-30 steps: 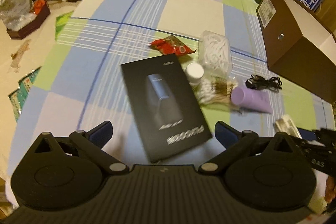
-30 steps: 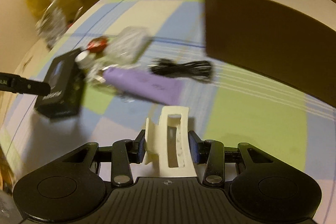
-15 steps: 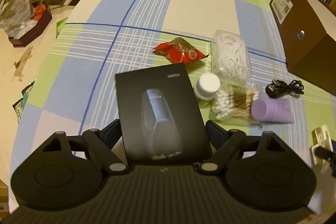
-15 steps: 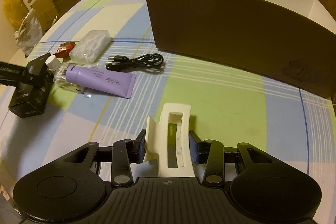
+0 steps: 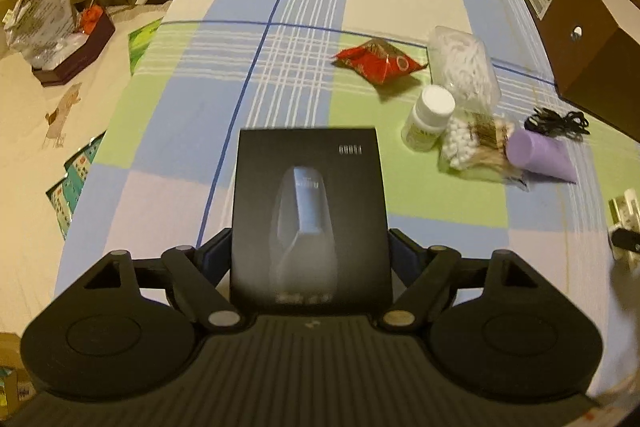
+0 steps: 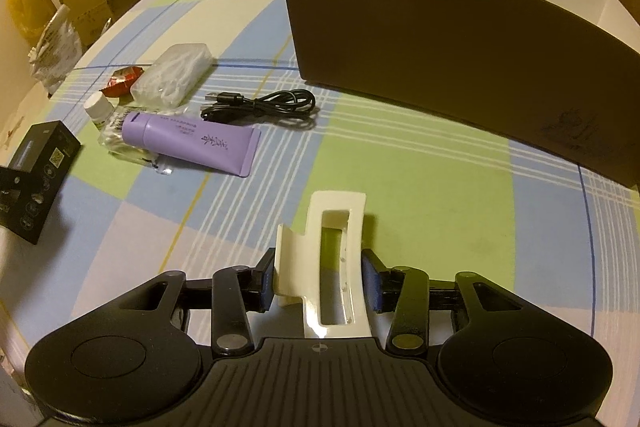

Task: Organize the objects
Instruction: 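Grasp the black FLYCO box with the left gripper while the right gripper grasps the white clip, then carry the black box into the brown box with the left gripper while the right gripper drops the clip there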

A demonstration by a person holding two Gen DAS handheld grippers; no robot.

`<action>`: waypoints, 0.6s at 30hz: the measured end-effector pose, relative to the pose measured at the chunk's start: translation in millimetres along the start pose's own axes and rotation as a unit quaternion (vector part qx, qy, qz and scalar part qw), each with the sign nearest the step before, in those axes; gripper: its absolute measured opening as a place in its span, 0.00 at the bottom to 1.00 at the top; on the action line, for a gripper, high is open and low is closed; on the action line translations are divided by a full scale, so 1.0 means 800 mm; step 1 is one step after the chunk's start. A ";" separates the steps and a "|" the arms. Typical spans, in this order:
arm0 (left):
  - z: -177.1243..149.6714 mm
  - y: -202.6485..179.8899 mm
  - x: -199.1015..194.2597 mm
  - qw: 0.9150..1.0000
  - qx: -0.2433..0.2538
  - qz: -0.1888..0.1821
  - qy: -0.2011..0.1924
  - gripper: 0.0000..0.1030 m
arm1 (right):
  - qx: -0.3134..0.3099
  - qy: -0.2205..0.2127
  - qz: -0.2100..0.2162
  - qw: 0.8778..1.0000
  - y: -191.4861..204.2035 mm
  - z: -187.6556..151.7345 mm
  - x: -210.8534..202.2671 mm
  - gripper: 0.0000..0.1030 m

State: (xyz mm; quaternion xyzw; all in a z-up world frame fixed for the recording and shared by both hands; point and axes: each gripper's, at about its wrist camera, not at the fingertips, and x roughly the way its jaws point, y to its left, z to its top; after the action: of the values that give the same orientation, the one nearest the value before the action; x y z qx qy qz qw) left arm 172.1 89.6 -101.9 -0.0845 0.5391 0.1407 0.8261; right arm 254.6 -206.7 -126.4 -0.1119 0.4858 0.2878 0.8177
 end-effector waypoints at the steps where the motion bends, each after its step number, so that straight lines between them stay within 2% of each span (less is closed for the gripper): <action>1: 0.004 -0.002 0.004 1.000 0.000 0.002 0.001 0.75 | 0.000 0.000 -0.001 1.000 0.001 0.000 0.000 0.44; 7: 0.009 -0.007 0.013 1.000 0.006 0.010 -0.002 0.74 | 0.007 -0.010 -0.006 1.000 0.002 -0.001 -0.003 0.44; 8: 0.007 -0.008 0.012 1.000 0.007 0.009 -0.002 0.74 | 0.008 -0.011 -0.006 1.000 0.003 -0.002 -0.003 0.38; 18: -0.012 -0.011 -0.015 1.000 0.015 -0.001 -0.006 0.74 | 0.002 -0.019 0.004 1.000 0.007 -0.001 -0.019 0.37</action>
State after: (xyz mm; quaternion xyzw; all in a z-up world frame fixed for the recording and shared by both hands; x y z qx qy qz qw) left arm 162.1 76.8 -95.3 -0.0715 0.5361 0.1323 0.8306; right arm 245.1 -207.9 -113.4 -0.1025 0.4713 0.2925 0.8257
